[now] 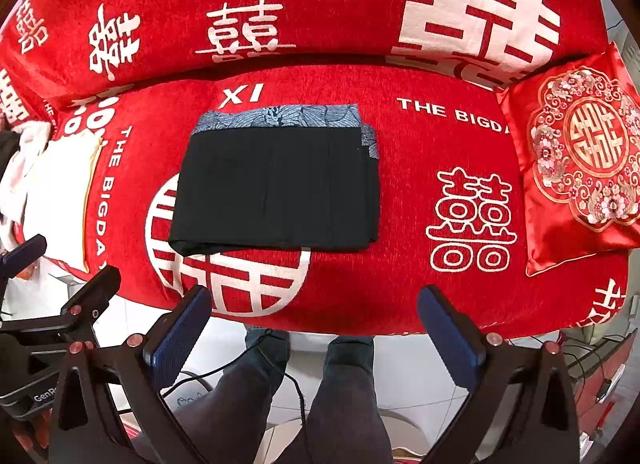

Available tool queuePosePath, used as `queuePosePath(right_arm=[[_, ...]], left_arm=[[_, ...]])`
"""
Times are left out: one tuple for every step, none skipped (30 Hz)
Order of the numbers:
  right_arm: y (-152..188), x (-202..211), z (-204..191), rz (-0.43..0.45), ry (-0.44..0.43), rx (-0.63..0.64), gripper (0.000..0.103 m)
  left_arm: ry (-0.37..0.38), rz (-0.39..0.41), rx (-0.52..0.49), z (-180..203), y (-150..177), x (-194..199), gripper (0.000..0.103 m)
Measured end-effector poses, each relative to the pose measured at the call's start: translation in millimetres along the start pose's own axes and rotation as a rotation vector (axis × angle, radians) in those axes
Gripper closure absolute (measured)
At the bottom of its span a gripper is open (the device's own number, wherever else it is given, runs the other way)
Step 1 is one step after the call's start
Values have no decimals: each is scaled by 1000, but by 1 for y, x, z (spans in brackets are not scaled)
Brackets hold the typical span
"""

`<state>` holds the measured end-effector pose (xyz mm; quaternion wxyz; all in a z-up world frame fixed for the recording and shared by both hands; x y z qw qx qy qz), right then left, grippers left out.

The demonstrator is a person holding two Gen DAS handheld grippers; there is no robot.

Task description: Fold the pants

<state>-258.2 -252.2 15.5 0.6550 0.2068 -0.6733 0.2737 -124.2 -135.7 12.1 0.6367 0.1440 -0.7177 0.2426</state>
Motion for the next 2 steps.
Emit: queuePosePath(right_arm=[[0, 0, 0, -1, 0, 1, 0], [-1, 0, 0, -2, 0, 3, 0]], left_arm=[[2, 0, 1, 0, 0, 0, 0], [2, -1, 1, 0, 0, 0, 0]])
Point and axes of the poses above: each gripper's, at about its wrist camera, not at the fingertips, and x roughly against the way its jaws point, z to its right, y to its underside, the point moved 5 cm from there along -x, roughly the way its jaws point, and after that the axes turned 4 degrees about -x, right-handed, at the moved point
